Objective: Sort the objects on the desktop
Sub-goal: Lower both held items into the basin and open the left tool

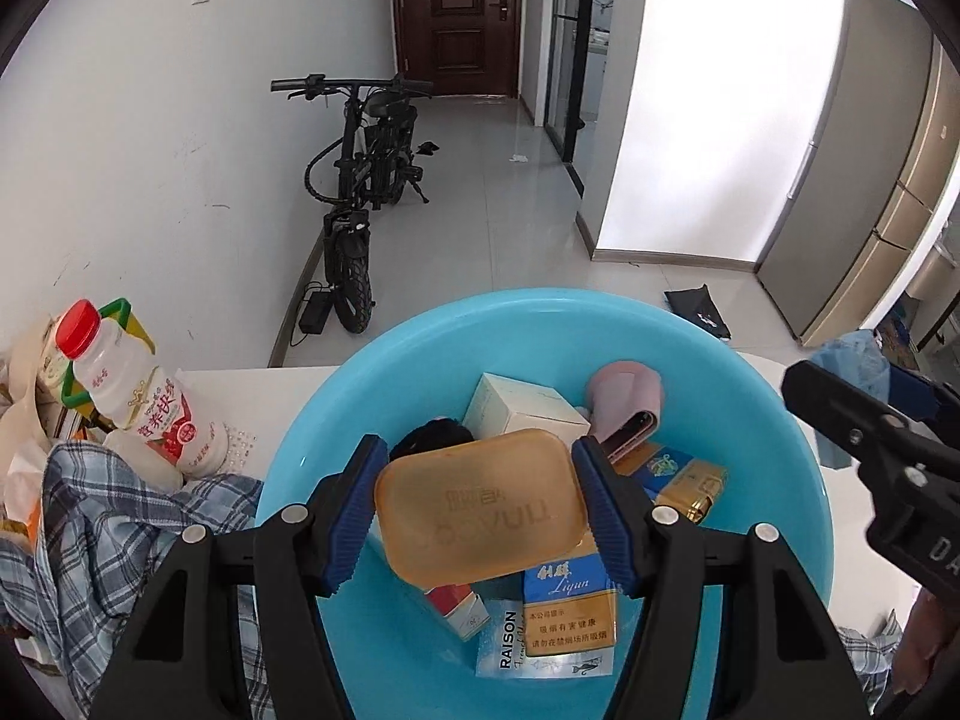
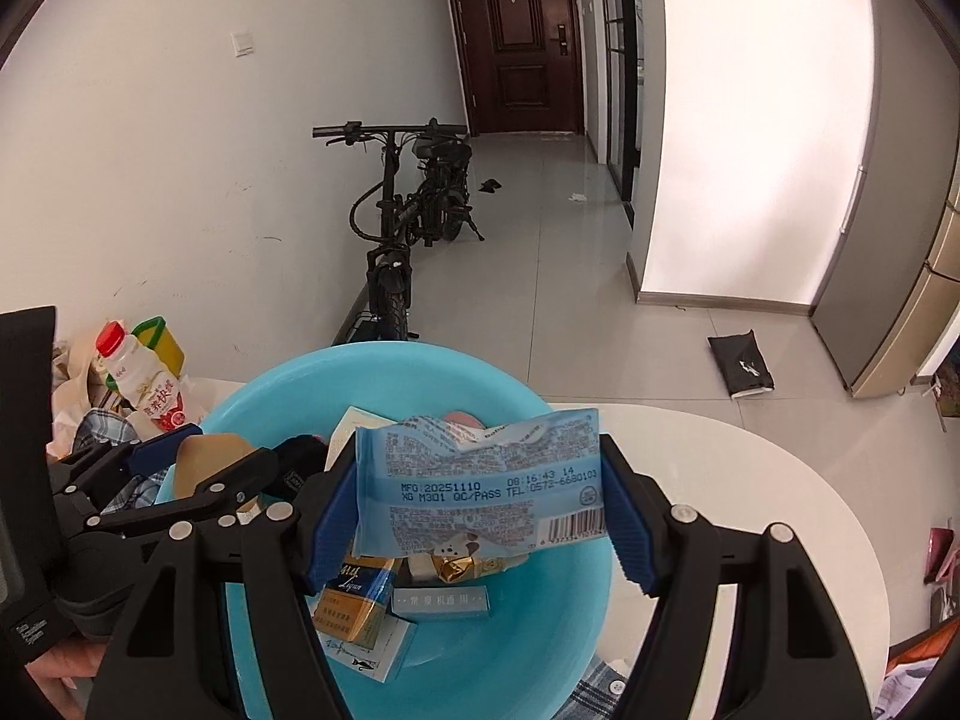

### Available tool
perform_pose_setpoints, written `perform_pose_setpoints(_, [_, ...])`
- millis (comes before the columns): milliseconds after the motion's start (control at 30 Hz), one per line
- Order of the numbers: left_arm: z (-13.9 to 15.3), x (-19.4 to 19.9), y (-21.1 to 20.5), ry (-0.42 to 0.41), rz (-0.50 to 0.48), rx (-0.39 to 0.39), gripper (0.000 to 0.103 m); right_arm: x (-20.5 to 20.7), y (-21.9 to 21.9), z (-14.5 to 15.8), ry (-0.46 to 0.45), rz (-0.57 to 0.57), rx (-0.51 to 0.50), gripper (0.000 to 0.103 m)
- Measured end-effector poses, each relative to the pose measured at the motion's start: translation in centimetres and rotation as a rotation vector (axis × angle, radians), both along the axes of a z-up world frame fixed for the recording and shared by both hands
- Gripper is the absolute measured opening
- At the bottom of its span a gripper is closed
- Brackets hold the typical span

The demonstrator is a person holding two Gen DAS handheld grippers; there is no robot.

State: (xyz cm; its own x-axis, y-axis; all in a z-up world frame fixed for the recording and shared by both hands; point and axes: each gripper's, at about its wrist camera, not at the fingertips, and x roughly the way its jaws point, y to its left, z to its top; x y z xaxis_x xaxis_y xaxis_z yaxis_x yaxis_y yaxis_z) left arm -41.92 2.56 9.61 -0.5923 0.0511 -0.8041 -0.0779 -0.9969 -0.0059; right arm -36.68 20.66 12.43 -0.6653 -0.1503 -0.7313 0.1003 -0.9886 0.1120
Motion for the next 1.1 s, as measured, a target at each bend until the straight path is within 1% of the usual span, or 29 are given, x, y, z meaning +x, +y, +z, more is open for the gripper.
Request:
perform_pose_setpoints(33, [-0.1,0.0,0.3,0.0,-0.005,-0.01,0.066,-0.2,0.1,-0.3,-0.013,-0.012,-0.002,0.07])
perform_pose_setpoints(133, [-0.3,-0.1,0.8,-0.017,-0.04,0.006,0.066,-0.8,0.2,-1.3,-0.052,-0.021,-0.028,0.07])
perform_pose_setpoints(233, [-0.6,-0.2,1.3,-0.013,-0.056,-0.022,0.066,-1.1,0.8,-1.7,-0.071,-0.039,-0.071,0.07])
perform_pose_setpoints(367, [-1.0,-0.4,1.5,-0.022,-0.06,0.028,0.066,-1.4,2.2,-1.3,-0.066,-0.073,-0.056,0.07])
perform_pose_setpoints(500, [-1.9,-0.8,2.4,-0.028,-0.057,0.002,0.066,-1.7,2.9,-1.5,-0.077,-0.09,-0.058,0.07])
perform_pose_setpoints(633, [-2.5,-1.4,3.0,-0.038,-0.041,0.0,0.066,-1.8,3.2,-1.8,-0.083,-0.092,-0.064,0.07])
perform_pose_setpoints(733, [-2.8,-1.7,3.4,-0.037,-0.045,0.013,0.066,-1.9,3.3,-1.8,-0.09,-0.093,-0.073,0.07])
perform_pose_setpoints(833, [-3.3,-1.8,3.8,-0.04,-0.043,0.0,0.066,-1.8,2.8,-1.9,-0.091,-0.079,-0.056,0.07])
perform_pose_setpoints(900, [-3.4,-1.9,3.8,-0.038,-0.033,-0.006,0.066,-1.8,2.6,-2.1,-0.092,-0.074,-0.042,0.07])
perform_pose_setpoints(1033, [-3.1,-1.8,3.3,-0.031,-0.022,0.004,0.066,-1.9,2.5,-2.3,-0.095,-0.07,-0.056,0.07])
perform_pose_setpoints(1067, [-3.1,-1.8,3.2,-0.027,-0.015,0.001,0.075,-2.0,2.4,-2.4,-0.096,-0.07,-0.055,0.07])
perform_pose_setpoints(1100, [-3.0,-1.8,3.1,-0.025,-0.005,-0.004,0.094,-2.0,2.3,-2.5,-0.096,-0.07,-0.054,0.07])
